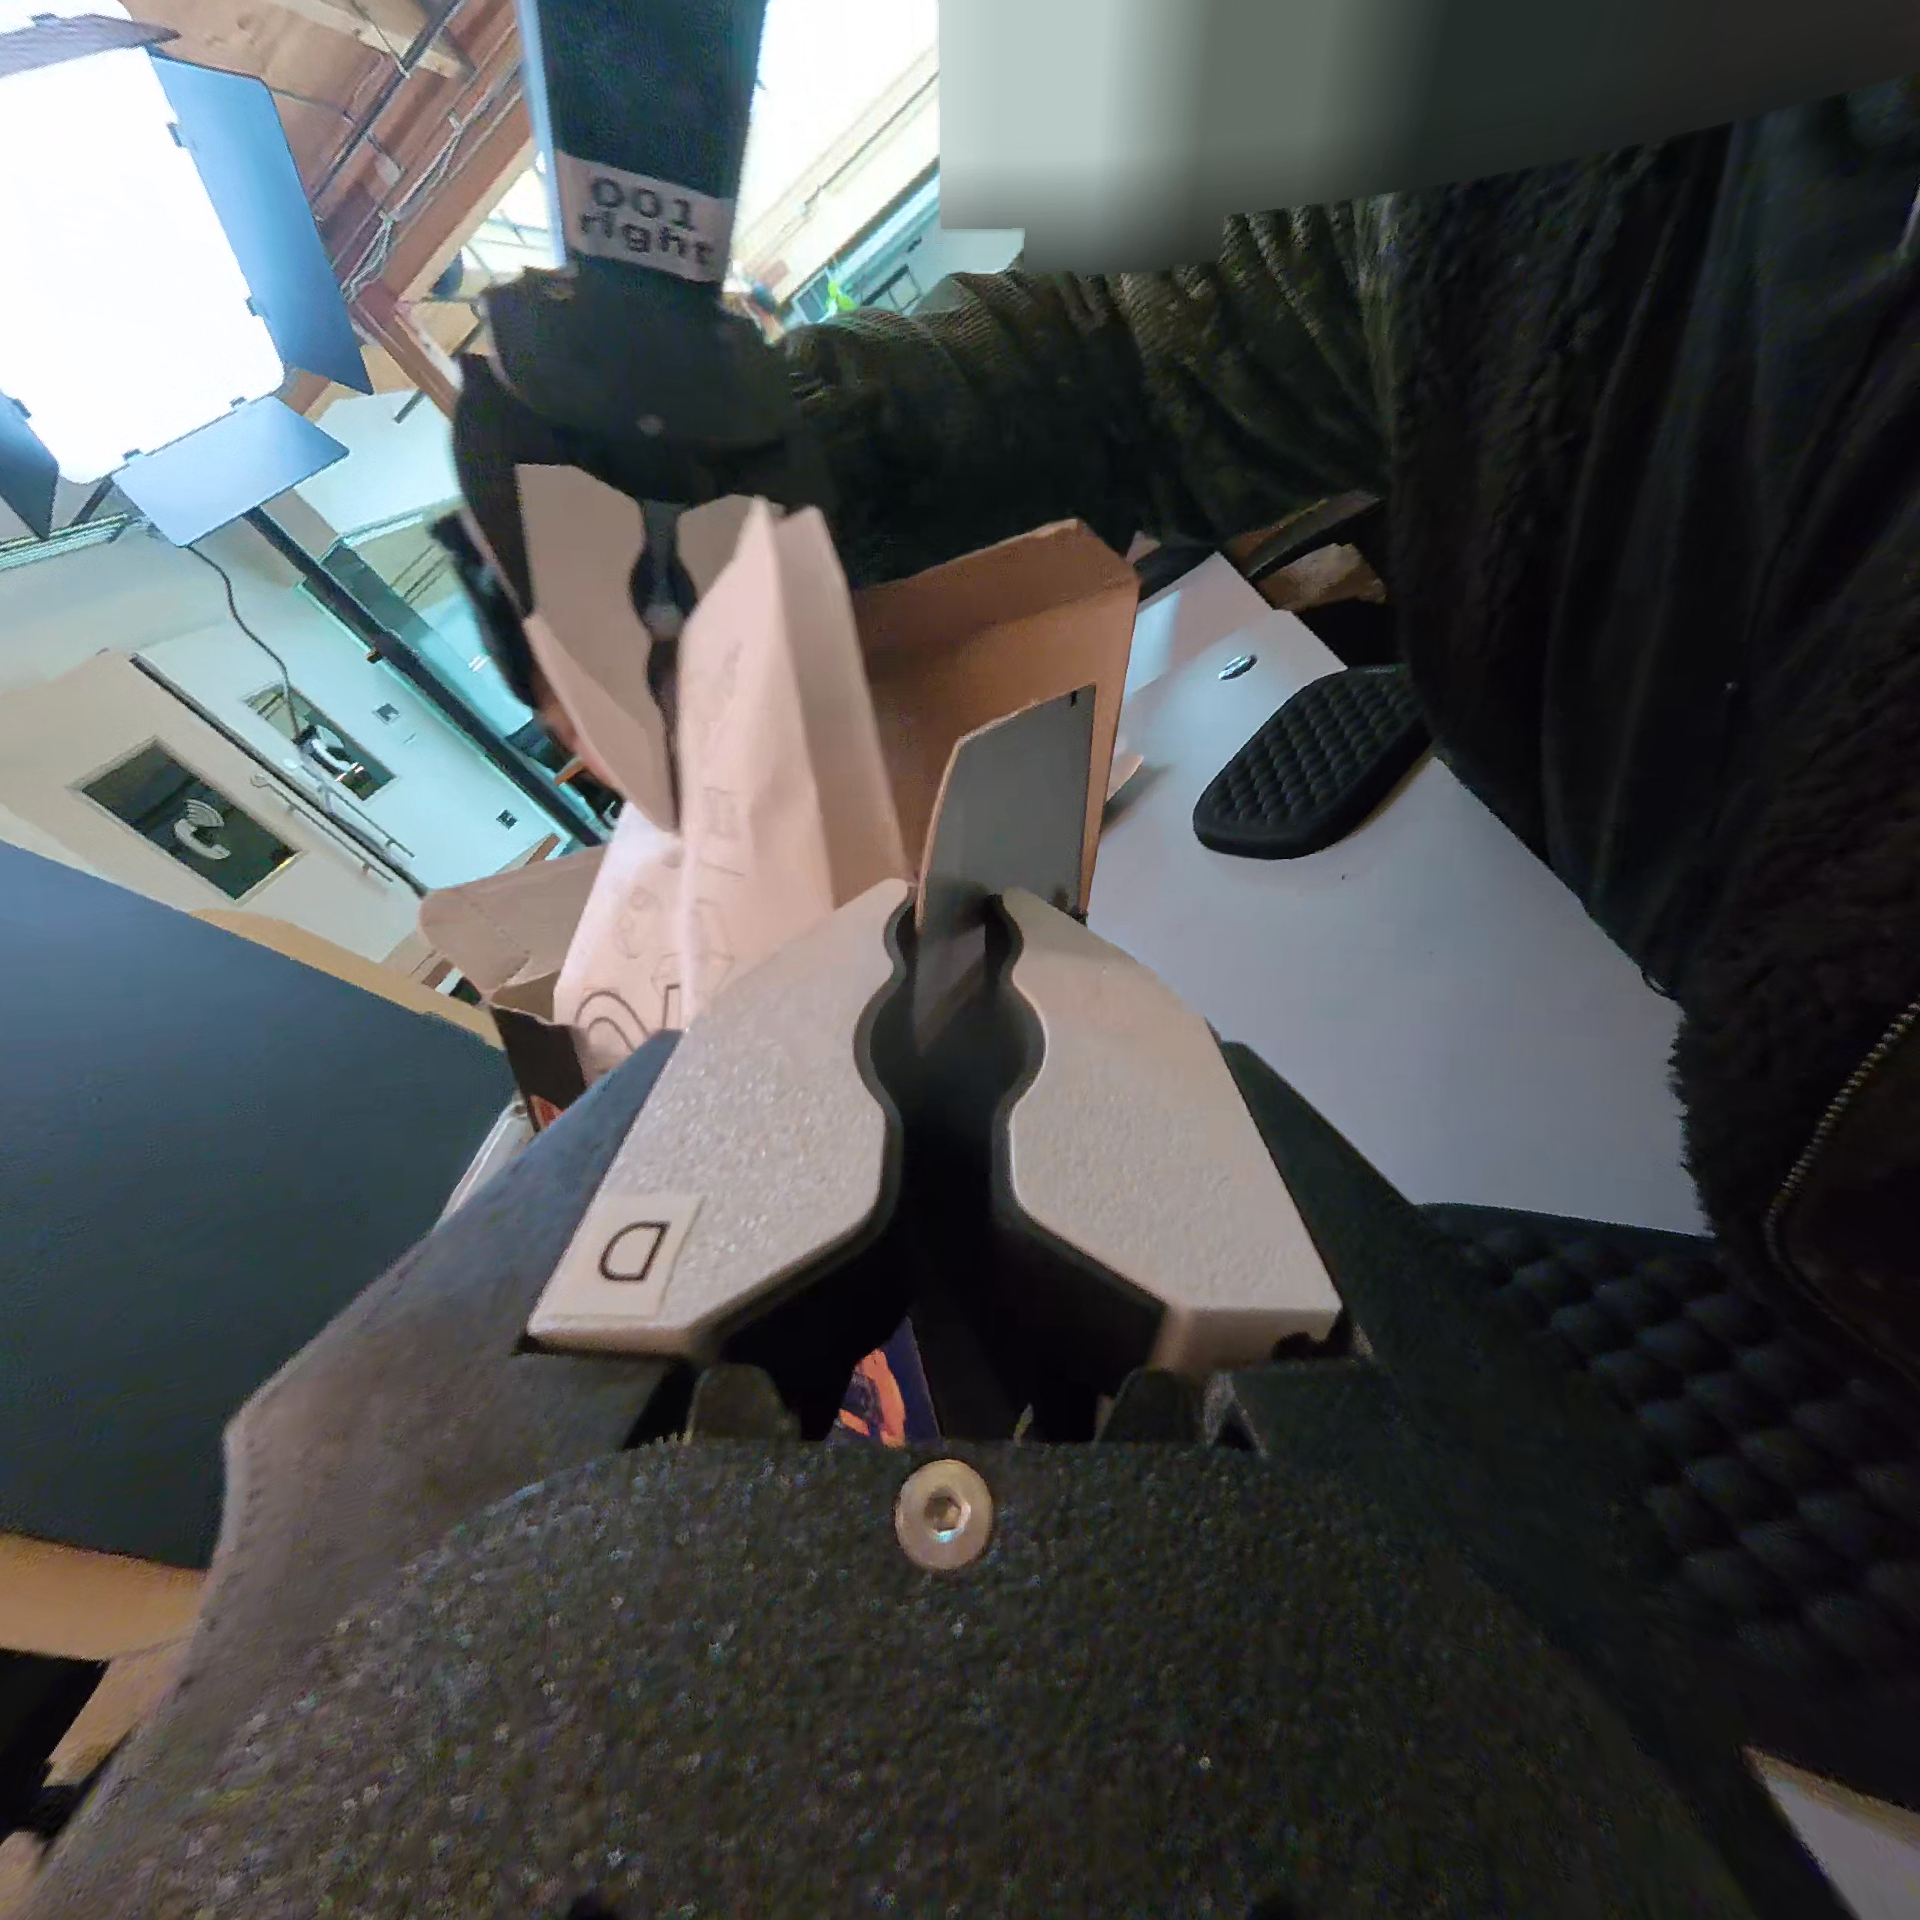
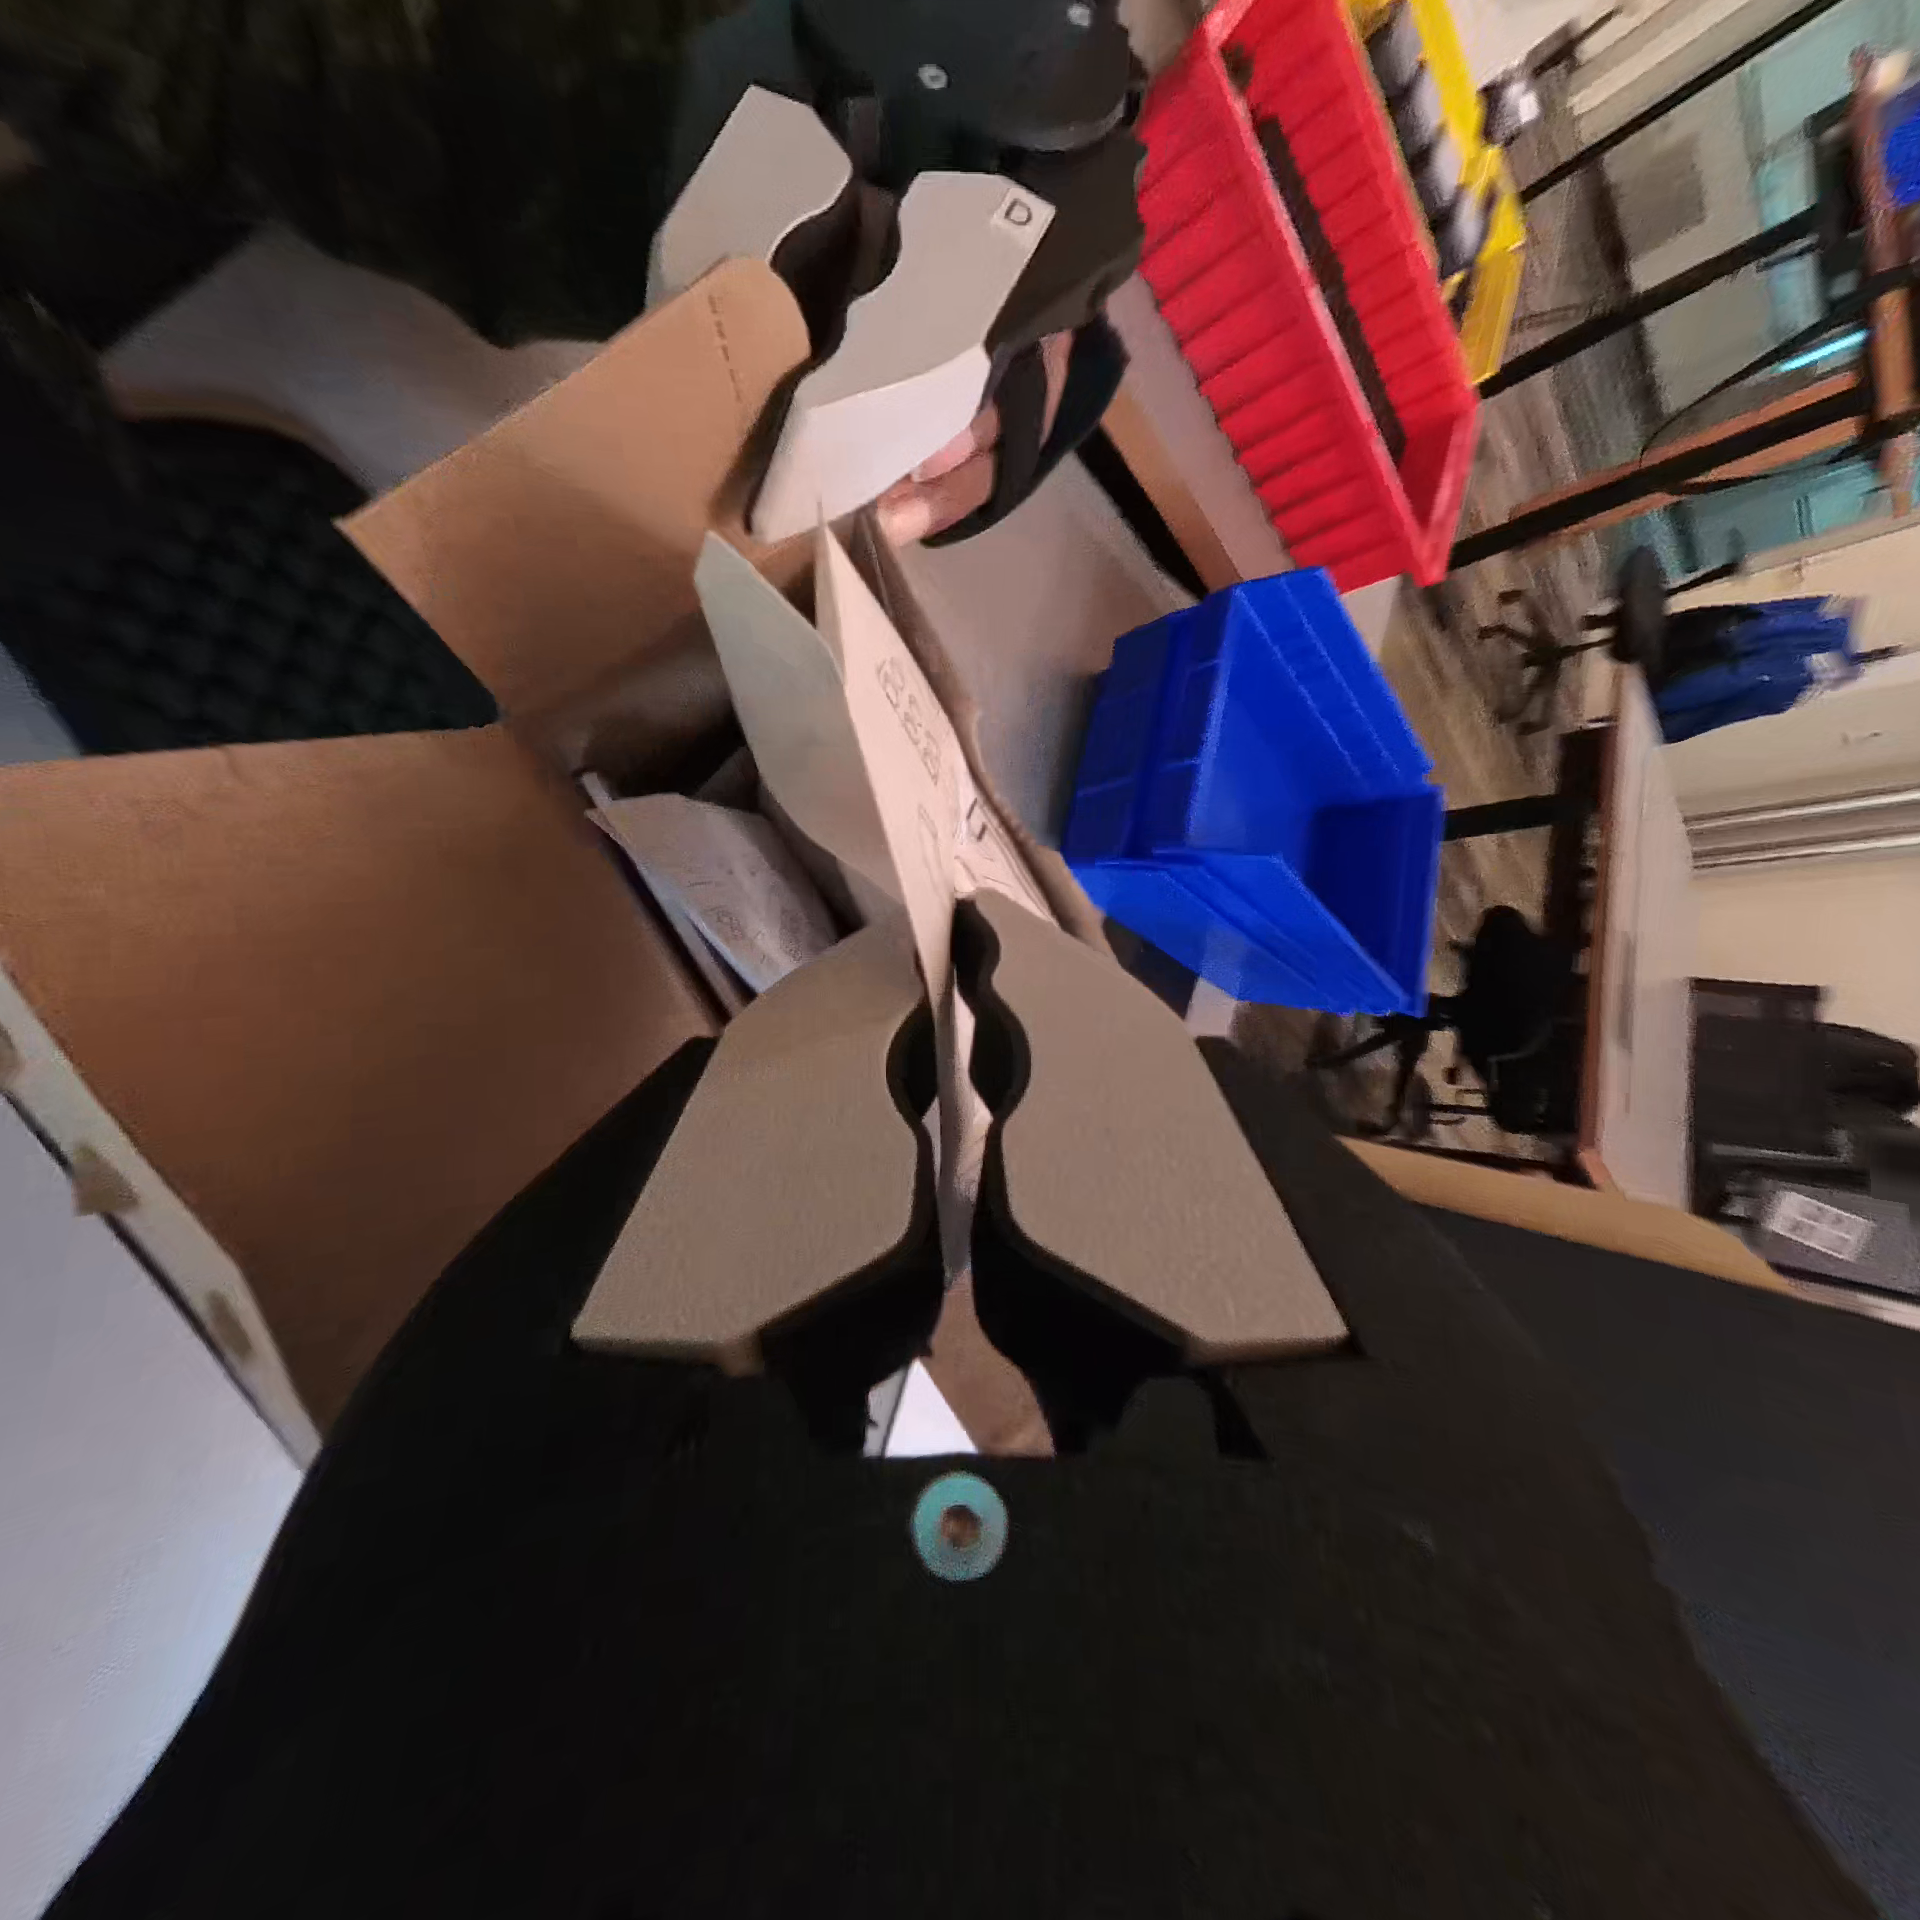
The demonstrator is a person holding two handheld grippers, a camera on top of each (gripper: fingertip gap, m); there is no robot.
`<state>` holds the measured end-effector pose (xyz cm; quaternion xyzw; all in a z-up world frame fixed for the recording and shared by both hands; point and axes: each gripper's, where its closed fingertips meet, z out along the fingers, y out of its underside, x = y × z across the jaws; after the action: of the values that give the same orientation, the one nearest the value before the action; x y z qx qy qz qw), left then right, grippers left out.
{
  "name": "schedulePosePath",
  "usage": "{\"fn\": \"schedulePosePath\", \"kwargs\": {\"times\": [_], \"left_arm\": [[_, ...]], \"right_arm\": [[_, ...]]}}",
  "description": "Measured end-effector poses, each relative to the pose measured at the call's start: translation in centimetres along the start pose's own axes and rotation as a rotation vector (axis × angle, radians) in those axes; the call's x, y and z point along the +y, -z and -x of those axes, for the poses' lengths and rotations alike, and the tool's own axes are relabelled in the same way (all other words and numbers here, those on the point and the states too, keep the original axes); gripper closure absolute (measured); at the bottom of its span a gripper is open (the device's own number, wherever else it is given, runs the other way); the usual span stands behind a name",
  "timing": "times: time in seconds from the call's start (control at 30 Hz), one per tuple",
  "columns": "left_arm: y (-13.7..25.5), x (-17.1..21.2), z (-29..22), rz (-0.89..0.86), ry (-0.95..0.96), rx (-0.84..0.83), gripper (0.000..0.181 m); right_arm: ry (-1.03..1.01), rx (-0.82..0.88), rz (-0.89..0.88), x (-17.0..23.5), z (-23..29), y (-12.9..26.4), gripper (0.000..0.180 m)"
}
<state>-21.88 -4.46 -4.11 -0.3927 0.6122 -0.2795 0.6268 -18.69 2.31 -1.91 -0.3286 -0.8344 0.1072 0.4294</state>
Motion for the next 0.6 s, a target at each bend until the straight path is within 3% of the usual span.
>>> {"fn": "schedulePosePath", "kwargs": {"times": [0.2, 0.33, 0.43, 0.5, 0.6], "left_arm": [[0.3, -0.2, -0.4, -0.022, 0.008, 0.026, 0.171], [0.5, -0.1, -0.2, -0.021, -0.005, 0.004, 0.171], [0.5, -0.3, -0.7, -0.034, -0.006, 0.014, 0.171], [0.4, -0.4, -1.0, -0.028, -0.011, 0.025, 0.17], [0.5, -0.5, -0.9, -0.041, -0.002, 0.013, 0.169]], "right_arm": [[0.163, -0.132, 0.299, 2.6, 1.2, -4.4, 0.18], [0.388, -0.119, 0.52, 4.7, 1.9, -6.4, 0.18], [0.301, -0.248, 0.523, 5.0, 3.4, -6.5, 0.176], [0.264, -0.251, 0.459, 4.2, 3.4, -6.6, 0.156], [0.289, -0.185, 0.287, 2.1, 2.8, -5.8, 0.157]]}}
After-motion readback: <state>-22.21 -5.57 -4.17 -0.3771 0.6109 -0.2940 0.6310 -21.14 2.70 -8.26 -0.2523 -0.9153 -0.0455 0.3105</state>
